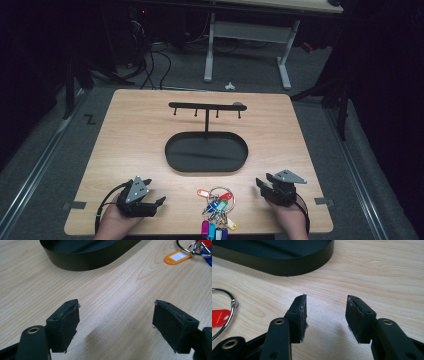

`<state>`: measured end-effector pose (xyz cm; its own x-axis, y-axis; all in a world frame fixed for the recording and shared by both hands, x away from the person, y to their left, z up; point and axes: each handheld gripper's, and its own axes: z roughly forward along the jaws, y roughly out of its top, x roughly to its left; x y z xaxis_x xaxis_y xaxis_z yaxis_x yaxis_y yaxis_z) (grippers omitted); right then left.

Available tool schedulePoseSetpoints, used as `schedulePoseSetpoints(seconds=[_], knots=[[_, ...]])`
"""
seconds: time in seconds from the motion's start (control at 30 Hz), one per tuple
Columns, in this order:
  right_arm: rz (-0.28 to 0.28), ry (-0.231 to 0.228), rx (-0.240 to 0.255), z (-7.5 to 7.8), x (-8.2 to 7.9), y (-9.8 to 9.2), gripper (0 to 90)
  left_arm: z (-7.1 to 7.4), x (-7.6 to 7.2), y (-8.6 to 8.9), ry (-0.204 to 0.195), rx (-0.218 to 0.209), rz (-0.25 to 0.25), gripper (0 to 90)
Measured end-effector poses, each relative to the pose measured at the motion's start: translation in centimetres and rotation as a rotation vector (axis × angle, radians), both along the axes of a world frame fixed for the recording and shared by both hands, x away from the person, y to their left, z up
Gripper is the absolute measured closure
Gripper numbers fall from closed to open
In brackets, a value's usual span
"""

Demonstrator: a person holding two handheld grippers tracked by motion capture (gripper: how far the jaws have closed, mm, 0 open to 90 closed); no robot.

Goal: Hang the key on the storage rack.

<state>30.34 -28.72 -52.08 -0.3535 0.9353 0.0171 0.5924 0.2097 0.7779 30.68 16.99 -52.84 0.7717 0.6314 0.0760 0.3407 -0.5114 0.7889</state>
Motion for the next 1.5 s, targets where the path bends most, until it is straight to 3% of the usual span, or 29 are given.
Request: schedulePoseSetpoints(seconds=[0.5, 0.6, 1.03, 1.1, 1.13, 1.17, 1.2, 1.5], knots=[[0.105, 0.014, -0.009, -0.1, -0.1, 1.1, 50.4, 0.0, 0.0, 0.0, 0.002, 0.004, -0.006, 22.1], [0.133, 0.033, 0.017, 0.0, -0.3, 1.4, 49.4, -0.2, 0.0, -0.2, 0.003, 0.01, -0.007, 22.0], [0.311, 0.014, 0.011, 1.1, -1.5, 3.7, 47.5, 0.2, -0.4, 0.6, -0.011, -0.014, 0.01, 21.9], [0.344, 0.02, 0.005, 1.2, -1.6, 4.1, 48.3, 0.3, -0.3, 0.7, -0.011, -0.014, 0.008, 21.9], [0.387, 0.03, 0.0, 1.2, -1.8, 4.6, 49.3, 0.3, -0.2, 0.6, -0.011, -0.015, 0.006, 22.0], [0.387, 0.03, 0.0, 1.2, -1.8, 4.6, 49.3, 0.3, -0.2, 0.6, -0.011, -0.015, 0.006, 21.9], [0.431, 0.04, -0.007, 1.1, -2.0, 5.1, 50.3, 0.3, -0.2, 0.5, -0.009, -0.014, 0.005, 21.9], [0.554, 0.057, -0.021, 0.7, -2.4, 6.2, 51.2, 0.1, 0.0, 0.0, -0.005, 0.007, -0.009, 21.9]])
